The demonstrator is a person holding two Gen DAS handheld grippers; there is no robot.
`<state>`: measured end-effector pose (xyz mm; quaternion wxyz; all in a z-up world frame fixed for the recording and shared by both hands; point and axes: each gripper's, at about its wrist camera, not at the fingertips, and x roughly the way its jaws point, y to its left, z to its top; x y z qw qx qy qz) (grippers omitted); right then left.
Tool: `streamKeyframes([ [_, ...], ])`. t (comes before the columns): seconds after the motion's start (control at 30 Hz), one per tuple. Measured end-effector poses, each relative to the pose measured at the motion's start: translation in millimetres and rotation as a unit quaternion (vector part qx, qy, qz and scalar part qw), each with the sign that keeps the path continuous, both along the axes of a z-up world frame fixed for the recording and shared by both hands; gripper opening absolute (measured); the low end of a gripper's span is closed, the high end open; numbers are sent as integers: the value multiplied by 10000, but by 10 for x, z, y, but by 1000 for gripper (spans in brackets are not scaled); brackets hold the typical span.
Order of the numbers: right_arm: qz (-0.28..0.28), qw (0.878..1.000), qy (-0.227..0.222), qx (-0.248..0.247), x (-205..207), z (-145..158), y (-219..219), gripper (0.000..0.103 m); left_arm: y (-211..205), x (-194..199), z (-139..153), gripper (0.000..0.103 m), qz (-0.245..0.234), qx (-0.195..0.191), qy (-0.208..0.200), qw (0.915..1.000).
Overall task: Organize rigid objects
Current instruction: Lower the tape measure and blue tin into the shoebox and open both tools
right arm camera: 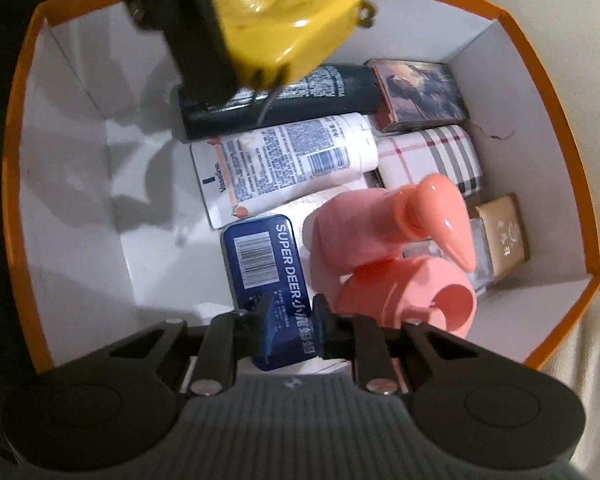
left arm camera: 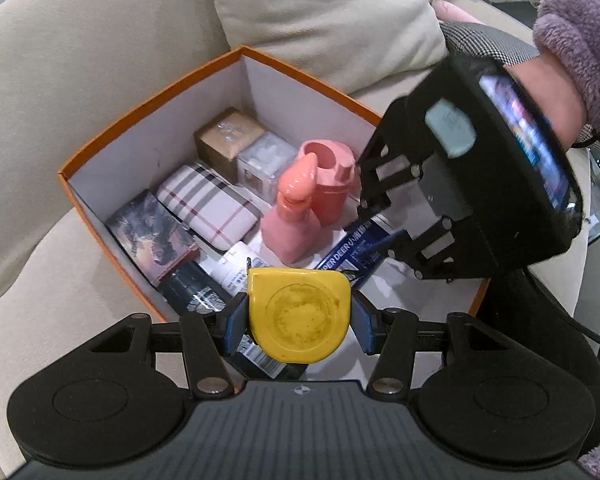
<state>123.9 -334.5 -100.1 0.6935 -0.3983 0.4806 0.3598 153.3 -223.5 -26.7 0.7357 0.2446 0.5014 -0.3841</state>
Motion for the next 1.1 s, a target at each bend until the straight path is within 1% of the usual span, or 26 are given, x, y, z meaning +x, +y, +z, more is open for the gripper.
streamKeyframes([
  [0.07,-213,9996,1,186,6,95,-72,20,-49,5,-25,61,30,16,164,9999],
  [0.13,-626,9967,70,512,39,244,-185,20,-119,-2,-66,61,51,27,380,9993],
  [0.2,-1092,9896,138,921,59,413,-317,20,-202,-15,-124,61,38,62,564,9984],
  [0.27,-1440,9817,99,1241,40,557,-432,21,-300,-14,-220,61,143,144,813,9965],
  [0.33,-1583,9769,-21,1436,-23,669,-502,21,-379,2,-333,61,334,221,1092,9932],
  [0.43,-1753,9731,-198,1480,-75,700,-533,21,-447,39,-509,61,777,365,1533,9845],
  [0.53,-1889,9707,-340,1445,-90,666,-536,20,-455,87,-662,61,1326,443,1920,9714],
  [0.6,-1953,9684,-372,1508,-97,654,-548,20,-431,120,-746,61,1661,444,2110,9623],
  [0.63,-1981,9675,-388,1522,-97,646,-553,20,-414,127,-779,61,1830,426,2158,9582],
  [0.7,-2018,9668,-384,1522,-97,627,-556,20,-398,129,-835,61,2062,501,2174,9527],
  [0.77,-2027,9671,-400,1486,-101,601,-547,21,-391,124,-871,61,2187,511,2177,9498],
  [0.93,-2059,9674,-381,1427,-126,585,-543,21,-456,86,-941,61,2237,598,2163,9485],
  [1.0,-2075,9672,-374,1419,-131,585,-547,22,-468,85,-967,62,2223,672,2148,9486],
  [1.03,-2081,9672,-375,1406,-135,586,-546,24,-488,77,-979,66,2213,718,2111,9494],
  [1.1,-2103,9670,-376,1390,-140,588,-543,26,-501,41,-1009,68,2186,724,2048,9513],
])
